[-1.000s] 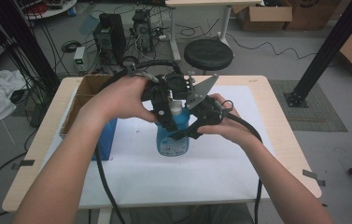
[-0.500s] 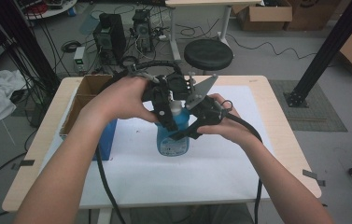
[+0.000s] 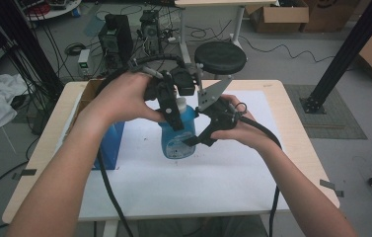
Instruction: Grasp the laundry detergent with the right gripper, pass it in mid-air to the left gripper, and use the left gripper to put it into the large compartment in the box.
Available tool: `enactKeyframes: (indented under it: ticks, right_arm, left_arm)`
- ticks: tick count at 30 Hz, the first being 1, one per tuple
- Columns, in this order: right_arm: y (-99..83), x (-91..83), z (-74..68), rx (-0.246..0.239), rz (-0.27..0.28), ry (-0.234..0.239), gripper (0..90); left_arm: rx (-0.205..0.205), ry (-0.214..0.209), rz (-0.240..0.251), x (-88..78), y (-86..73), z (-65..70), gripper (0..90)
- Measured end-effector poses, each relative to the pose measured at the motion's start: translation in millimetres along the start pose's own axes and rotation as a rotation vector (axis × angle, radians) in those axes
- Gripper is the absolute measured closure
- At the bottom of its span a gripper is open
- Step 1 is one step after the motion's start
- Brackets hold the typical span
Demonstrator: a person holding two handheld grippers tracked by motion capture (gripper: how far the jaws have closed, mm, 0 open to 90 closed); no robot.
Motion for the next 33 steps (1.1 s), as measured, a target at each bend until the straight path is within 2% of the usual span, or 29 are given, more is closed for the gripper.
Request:
enactKeyframes:
  ticks: [2,3,4,5,6,7,8,9,10,11,12,13,14,15,16,18,19,20,22,23,26,29,33]
  right_arm:
    - [-6.3,-3.8,3.8,0.003,-0.043,-0.02,21.9]
    - [-14.5,-7.3,7.8,0.011,-0.104,-0.032,22.0]
    - [-14.5,-7.3,7.8,0.011,-0.104,-0.032,22.0]
    - [-24.7,-10.3,12.0,0.017,-0.175,-0.057,23.3]
    - [-30.1,-11.8,14.3,0.021,-0.216,-0.066,24.0]
    - [-30.1,-11.8,14.3,0.021,-0.216,-0.066,24.0]
    - [-41.3,-15.0,18.1,0.03,-0.284,-0.094,24.1]
    - [-41.3,-15.0,18.1,0.03,-0.284,-0.094,24.1]
    - [-52.2,-18.2,22.1,0.039,-0.335,-0.105,24.9]
    - [-57.6,-20.3,23.8,0.045,-0.361,-0.11,25.1]
    - [-57.6,-20.3,23.8,0.045,-0.361,-0.11,25.1]
    - [-67.7,-24.5,27.3,0.06,-0.41,-0.122,25.3]
    - [-67.7,-24.5,27.3,0.06,-0.41,-0.122,25.3]
    - [-76.8,-29.5,30.7,0.076,-0.453,-0.132,25.3]
    - [-76.8,-29.5,30.7,0.076,-0.453,-0.132,25.3]
    - [-85.1,-34.6,34.0,0.087,-0.486,-0.146,25.7]
    - [-92.6,-40.3,37.2,0.106,-0.52,-0.16,25.8]
    - [-92.6,-40.3,37.2,0.106,-0.52,-0.16,25.8]
    - [-99.5,-45.5,40.1,0.114,-0.557,-0.176,25.8]
    - [-105.2,-50.4,42.6,0.111,-0.59,-0.194,25.8]
    - [-109.7,-54.4,43.9,0.111,-0.617,-0.193,25.8]
    - [-114.2,-59.7,44.8,0.107,-0.647,-0.202,25.8]
    - [-118.9,-68.3,45.9,0.11,-0.667,-0.217,25.8]
  left_arm:
    - [-0.064,0.013,-0.001,-8.4,-3.7,-5.1,38.6]
    - [-0.095,0.021,0.005,-13.3,-6.0,-8.1,38.6]
    - [-0.118,0.025,0.002,-17.3,-8.1,-10.8,38.6]
    - [-0.197,0.046,0.001,-29.4,-15.3,-19.8,38.7]
    - [-0.229,0.053,0.009,-33.1,-18.2,-22.8,38.6]
    - [-0.229,0.053,0.009,-33.1,-18.2,-22.8,38.7]
    - [-0.291,0.06,0.012,-39.0,-23.9,-28.5,38.7]
    - [-0.326,0.073,0.021,-43.8,-28.3,-33.3,38.7]
    - [-0.42,0.096,0.029,-52.8,-39.1,-42.4,38.7]
    - [-0.42,0.096,0.029,-52.8,-39.1,-42.4,38.7]
    - [-0.467,0.11,0.04,-57.1,-44.6,-47.0,38.7]
    - [-0.558,0.142,0.051,-66.0,-57.0,-56.0,38.7]
    - [-0.558,0.142,0.051,-66.0,-57.0,-56.0,38.7]
    - [-0.657,0.167,0.064,-74.5,-69.7,-63.3,38.7]
    - [-0.657,0.167,0.064,-74.5,-69.7,-63.3,38.7]
    - [-0.777,0.194,0.08,-83.4,-83.7,-70.6,38.7]
    - [-0.843,0.197,0.067,-90.3,-94.7,-75.5,38.7]
    - [-0.843,0.197,0.067,-90.3,-94.7,-75.5,38.7]
    - [-0.946,0.213,0.07,-98.5,-110.7,-81.6,38.7]
    - [-0.969,0.215,0.066,-100.4,-114.9,-83.0,38.7]
    - [-1.06,0.229,0.054,-106.2,-130.2,-87.9,38.8]
    - [-1.136,0.235,0.048,-108.3,-143.8,-92.8,38.7]
    - [-1.205,0.239,0.041,-106.4,-155.5,-97.3,38.7]
Point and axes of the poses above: each handheld gripper's, and its own axes: x roughly forward along the jaws, y roughly out of its top, z roughly to its right, the point moved 4 cm from there along x, roughly forward along the jaws, and after that the axes turned 5 degrees about -y, right-handed, at the moved point
